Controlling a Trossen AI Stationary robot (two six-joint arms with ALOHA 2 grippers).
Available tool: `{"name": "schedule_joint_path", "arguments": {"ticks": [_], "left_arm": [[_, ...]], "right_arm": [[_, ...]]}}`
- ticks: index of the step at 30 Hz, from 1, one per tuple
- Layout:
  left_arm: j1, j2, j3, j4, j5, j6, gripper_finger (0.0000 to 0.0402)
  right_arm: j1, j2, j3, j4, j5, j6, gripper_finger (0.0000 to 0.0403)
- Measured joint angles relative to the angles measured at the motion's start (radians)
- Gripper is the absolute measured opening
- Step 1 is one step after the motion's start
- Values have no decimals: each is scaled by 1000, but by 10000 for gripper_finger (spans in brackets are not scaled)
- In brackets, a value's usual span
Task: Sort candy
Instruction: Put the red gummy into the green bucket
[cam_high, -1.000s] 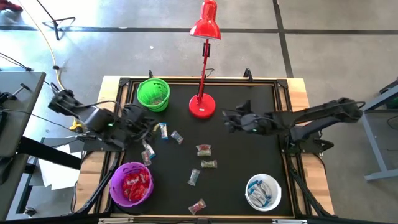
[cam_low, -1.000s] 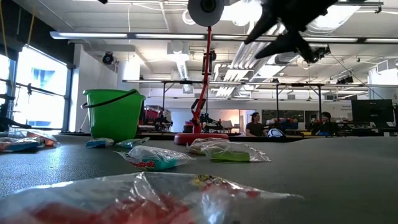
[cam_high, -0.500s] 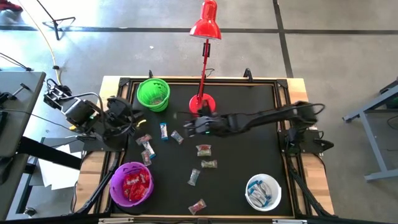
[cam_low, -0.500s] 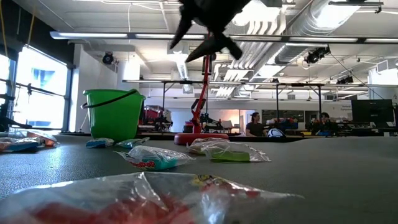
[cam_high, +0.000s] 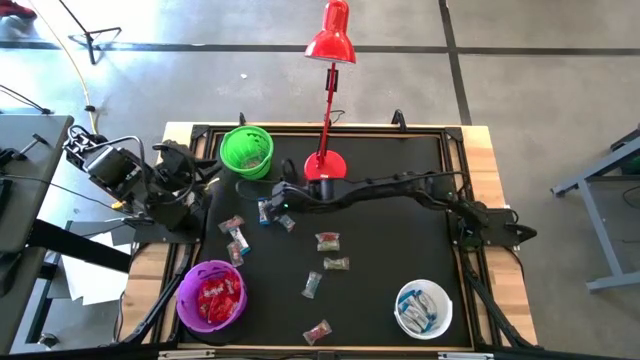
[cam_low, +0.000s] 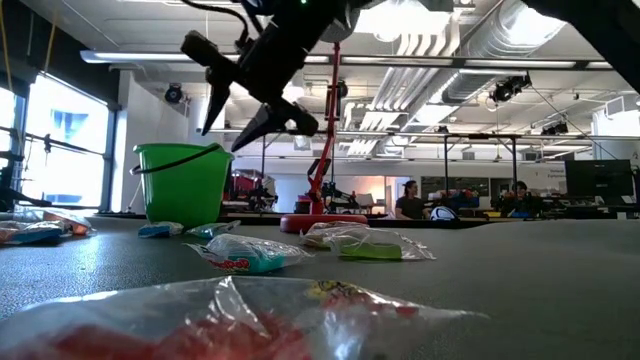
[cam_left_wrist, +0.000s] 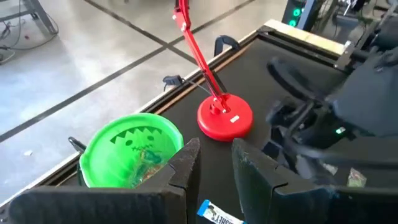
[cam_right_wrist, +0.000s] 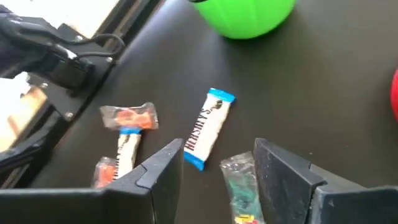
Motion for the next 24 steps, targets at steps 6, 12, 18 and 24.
{"name": "schedule_joint_path", "arguments": {"ticks": [6, 12, 18, 24], "left_arm": [[0, -51, 0, -1, -1, -2, 76], [0, -97, 0, -1, -17, 25, 76], [0, -146, 0, 0, -62, 110, 76], [0, -185, 0, 0, -70, 247, 76]], "right_arm": [[-60, 101, 207, -202, -28, 4, 192], [-92, 136, 263, -208, -75, 29, 192], [-95, 136, 230, -169, -76, 181, 192], [-63, 176, 219, -13, -52, 318, 192]]}}
